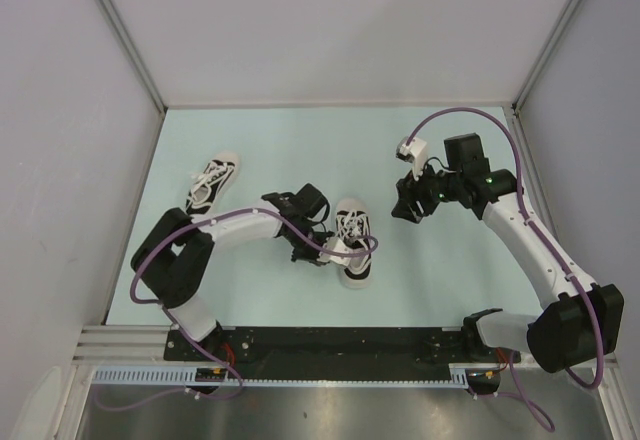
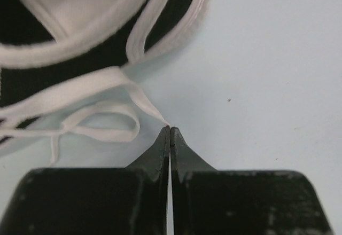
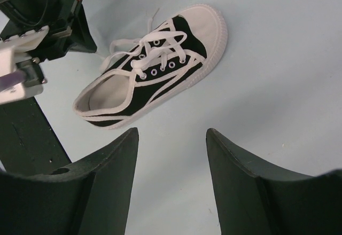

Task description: Tie the shoes

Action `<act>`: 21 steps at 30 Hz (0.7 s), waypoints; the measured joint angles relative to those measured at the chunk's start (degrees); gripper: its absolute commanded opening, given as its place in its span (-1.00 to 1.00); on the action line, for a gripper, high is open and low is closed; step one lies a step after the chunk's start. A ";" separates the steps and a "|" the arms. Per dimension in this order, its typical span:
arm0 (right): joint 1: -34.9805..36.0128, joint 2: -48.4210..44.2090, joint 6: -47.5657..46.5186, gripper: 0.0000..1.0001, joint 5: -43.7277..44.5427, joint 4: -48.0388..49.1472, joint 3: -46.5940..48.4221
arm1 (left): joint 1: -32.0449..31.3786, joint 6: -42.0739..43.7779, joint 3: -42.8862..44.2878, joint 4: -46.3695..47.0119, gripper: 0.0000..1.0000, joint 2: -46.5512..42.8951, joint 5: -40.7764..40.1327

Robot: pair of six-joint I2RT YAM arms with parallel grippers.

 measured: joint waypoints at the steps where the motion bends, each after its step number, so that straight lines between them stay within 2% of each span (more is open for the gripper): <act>1: 0.00 0.00 0.00 0.18 -0.04 0.02 0.00 | -0.79 -0.46 0.20 -0.26 -1.00 -0.63 0.33; 3: -0.02 0.00 0.02 0.18 -0.15 0.02 0.00 | -2.27 -1.07 0.68 -0.48 -0.70 -1.27 1.18; 4: -0.02 0.00 0.00 0.18 -0.20 0.02 0.00 | -3.15 -1.55 0.98 -0.42 -0.43 -1.46 1.57; 7: -0.07 0.00 0.00 0.18 -0.35 0.02 0.00 | -4.46 -2.08 1.07 -0.22 -0.30 -1.53 1.90; 12: -0.22 -0.04 -0.15 0.18 -0.35 -0.11 0.00 | -2.19 -1.29 1.09 -1.55 -0.30 -1.55 3.28; 17: -0.55 -0.11 -0.13 0.18 -0.39 -0.39 0.00 | 3.21 0.68 0.79 -0.94 -0.43 -2.54 3.39; 21: -0.66 -0.11 -0.11 0.18 -0.55 -0.39 0.00 | 3.37 1.81 0.26 0.90 -0.56 -3.50 3.39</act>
